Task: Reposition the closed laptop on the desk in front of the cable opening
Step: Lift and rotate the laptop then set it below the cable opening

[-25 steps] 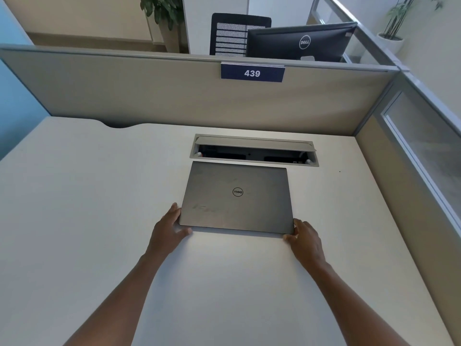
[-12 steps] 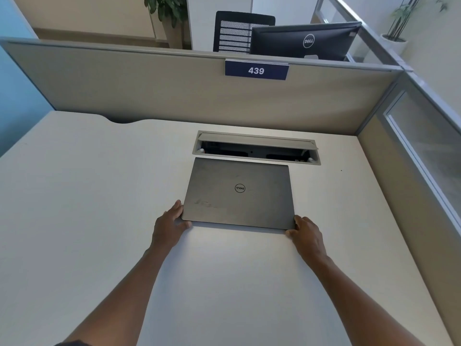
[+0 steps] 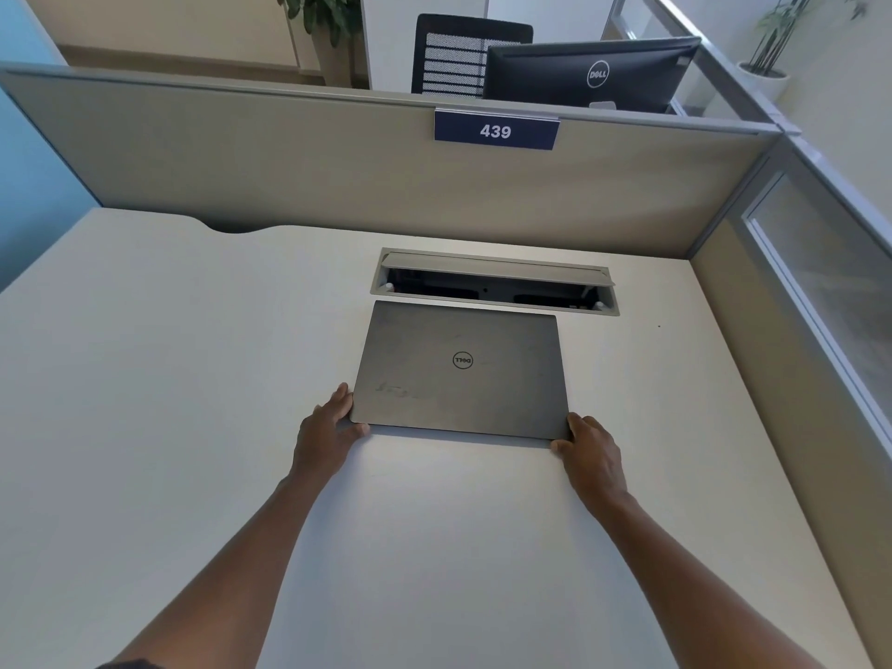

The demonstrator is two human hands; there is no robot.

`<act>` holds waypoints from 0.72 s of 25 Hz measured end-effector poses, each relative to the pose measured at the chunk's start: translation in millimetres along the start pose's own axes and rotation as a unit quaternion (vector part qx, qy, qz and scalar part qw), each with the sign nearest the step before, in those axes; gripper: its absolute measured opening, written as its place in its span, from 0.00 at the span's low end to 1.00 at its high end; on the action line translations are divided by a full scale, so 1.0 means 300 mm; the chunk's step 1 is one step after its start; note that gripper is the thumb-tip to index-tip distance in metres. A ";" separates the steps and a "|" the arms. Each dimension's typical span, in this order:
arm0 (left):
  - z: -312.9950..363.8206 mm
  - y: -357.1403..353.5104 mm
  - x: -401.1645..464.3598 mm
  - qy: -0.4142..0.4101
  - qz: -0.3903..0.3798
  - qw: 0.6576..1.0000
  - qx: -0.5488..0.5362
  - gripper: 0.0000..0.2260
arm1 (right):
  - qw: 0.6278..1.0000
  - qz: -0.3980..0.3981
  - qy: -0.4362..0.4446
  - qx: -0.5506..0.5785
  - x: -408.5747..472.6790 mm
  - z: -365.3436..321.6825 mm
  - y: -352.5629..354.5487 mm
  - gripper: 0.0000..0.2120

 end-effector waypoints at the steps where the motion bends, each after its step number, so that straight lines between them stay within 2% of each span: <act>1: 0.001 0.000 -0.001 -0.001 -0.001 1.000 -0.001 0.29 | 1.000 0.001 -0.002 0.003 -0.003 0.000 0.000 0.09; 8: 0.025 -0.010 -0.006 -0.014 -0.024 0.998 0.055 0.28 | 0.999 -0.029 -0.017 -0.005 -0.009 -0.005 -0.005 0.08; 12: 0.060 -0.040 -0.029 -0.060 -0.032 0.989 0.134 0.36 | 0.999 0.023 0.003 -0.025 -0.041 -0.048 0.010 0.15; 15: 0.169 -0.083 -0.030 -0.151 -0.020 0.970 0.189 0.30 | 0.997 0.030 0.062 -0.044 -0.035 -0.119 -0.013 0.23; 18: 0.256 -0.145 0.006 -0.169 -0.042 0.962 0.211 0.26 | 0.994 0.001 0.095 -0.047 -0.005 -0.210 -0.056 0.28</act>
Point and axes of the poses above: each hand's wrist, its own x-axis towards the middle knuckle, its own y-axis out of the back of the hand, z = x × y, the point moved 5 cm from there along x, towards the middle knuckle, and after that the axes turned 2 degrees about z, right-handed, at the moved point
